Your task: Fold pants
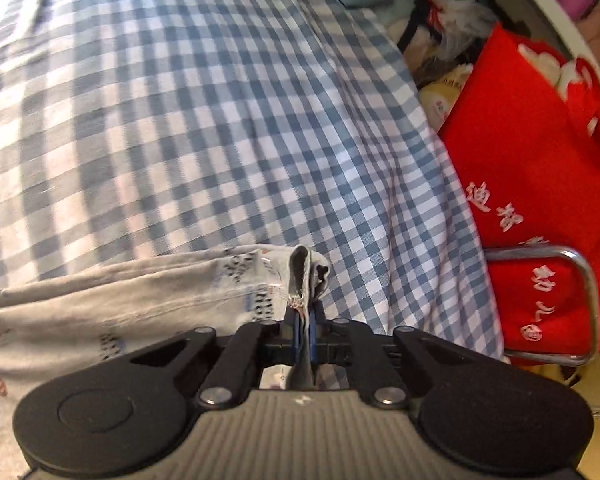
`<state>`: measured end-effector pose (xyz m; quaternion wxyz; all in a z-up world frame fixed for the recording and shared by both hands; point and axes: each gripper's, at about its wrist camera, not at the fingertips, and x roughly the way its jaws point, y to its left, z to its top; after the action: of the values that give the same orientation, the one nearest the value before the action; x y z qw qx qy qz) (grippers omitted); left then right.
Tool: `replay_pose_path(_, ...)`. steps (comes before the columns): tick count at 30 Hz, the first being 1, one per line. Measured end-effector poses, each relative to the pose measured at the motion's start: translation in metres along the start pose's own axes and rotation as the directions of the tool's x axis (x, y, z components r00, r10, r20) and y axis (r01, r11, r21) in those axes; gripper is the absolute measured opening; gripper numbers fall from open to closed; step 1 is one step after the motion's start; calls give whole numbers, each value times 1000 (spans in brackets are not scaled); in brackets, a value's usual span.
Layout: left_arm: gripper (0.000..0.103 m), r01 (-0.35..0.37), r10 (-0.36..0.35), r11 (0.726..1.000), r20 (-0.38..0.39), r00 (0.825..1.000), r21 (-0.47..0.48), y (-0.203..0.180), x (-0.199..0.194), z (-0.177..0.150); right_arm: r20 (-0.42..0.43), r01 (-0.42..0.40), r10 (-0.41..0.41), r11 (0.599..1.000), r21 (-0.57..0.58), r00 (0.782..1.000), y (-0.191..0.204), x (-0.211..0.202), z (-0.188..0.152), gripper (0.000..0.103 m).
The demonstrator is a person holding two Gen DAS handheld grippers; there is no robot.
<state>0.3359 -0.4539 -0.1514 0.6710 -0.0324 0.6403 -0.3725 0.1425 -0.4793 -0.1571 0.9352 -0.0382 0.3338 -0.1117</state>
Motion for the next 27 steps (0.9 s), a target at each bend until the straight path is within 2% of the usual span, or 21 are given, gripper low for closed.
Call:
replay_pose_path(4,4,55,-54,998,51,997,-37,43,-44,-17,20,-37,37,999,-23,999,28,-16,12,3)
replay_pose_path(7,4,60,-53,996,93,994,-70,81,-76,-37,20,-96,96,994,-43,995,55,-27,21,3)
replay_pose_path(10,4,30,-17,993,109,994,-117,122,-93,-56,-7,-186,186,982,-39,983,83,-28,25,3)
replay_pose_path(17,5,-72,91,986,124,988,-150,191,-75,-85,-108,-318,311,947,-52,944,153,12,5,3)
replay_pose_path(20,4,-125,142,982,118,983,-142,208,-60,-98,-164,-336,322,940,-66,933,181,31,-12,3)
replay_pose_path(22,4,-118,138,981,127,982,-152,214,-56,-103,-192,-332,314,941,-69,930,189,39,-22,3)
replay_pose_path(27,4,-105,129,980,138,982,-167,218,-56,-106,-188,-321,303,945,-69,934,190,35,-24,4)
